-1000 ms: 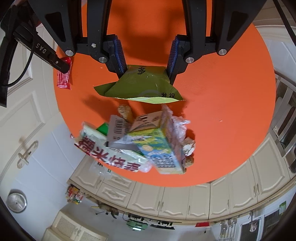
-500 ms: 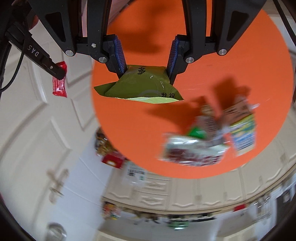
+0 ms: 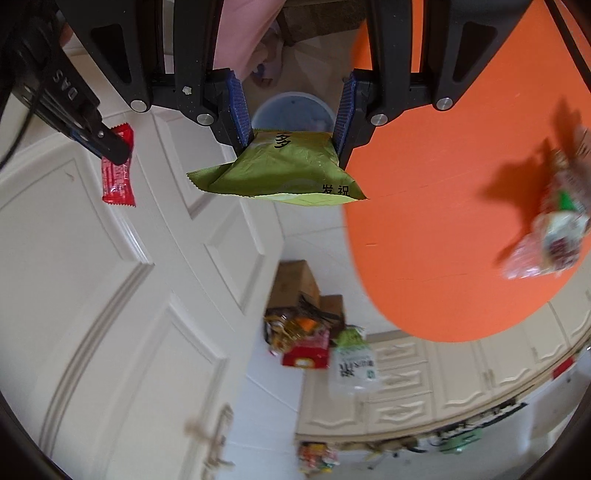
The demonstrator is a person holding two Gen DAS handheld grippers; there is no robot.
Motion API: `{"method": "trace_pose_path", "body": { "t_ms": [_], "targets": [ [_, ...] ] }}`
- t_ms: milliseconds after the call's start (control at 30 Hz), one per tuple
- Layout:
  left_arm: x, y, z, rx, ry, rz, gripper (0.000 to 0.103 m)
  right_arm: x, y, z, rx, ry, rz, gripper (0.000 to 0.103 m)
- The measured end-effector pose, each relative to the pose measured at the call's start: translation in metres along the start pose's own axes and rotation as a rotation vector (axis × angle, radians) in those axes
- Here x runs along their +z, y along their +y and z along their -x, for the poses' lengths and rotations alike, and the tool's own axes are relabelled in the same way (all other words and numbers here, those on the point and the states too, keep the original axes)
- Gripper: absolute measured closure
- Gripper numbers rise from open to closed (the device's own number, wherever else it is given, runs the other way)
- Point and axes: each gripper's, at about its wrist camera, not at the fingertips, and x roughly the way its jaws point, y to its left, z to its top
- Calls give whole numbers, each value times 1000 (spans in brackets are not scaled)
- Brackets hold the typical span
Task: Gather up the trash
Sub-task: 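Carry the snack bag and red wrapper to the bin and release both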
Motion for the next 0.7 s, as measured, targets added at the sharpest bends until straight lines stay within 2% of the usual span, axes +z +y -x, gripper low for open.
{"method": "trace_pose_path", "body": {
  "t_ms": [233,333,533,700],
  "targets": [
    [28,-24,-44,18,76,-59,60,12,-19,-13,-8,14,-13,90],
    [39,-28,-56,38,105,-46,50,15,-23,-21,-4,27,-19,90],
    [49,-33,-63,54,109,-45,46,20,-31,-35,1,51,-35,90],
    [47,-30,-55,61,88,-49,43,23,-22,-48,25,79,-30,89]
  ]
}}
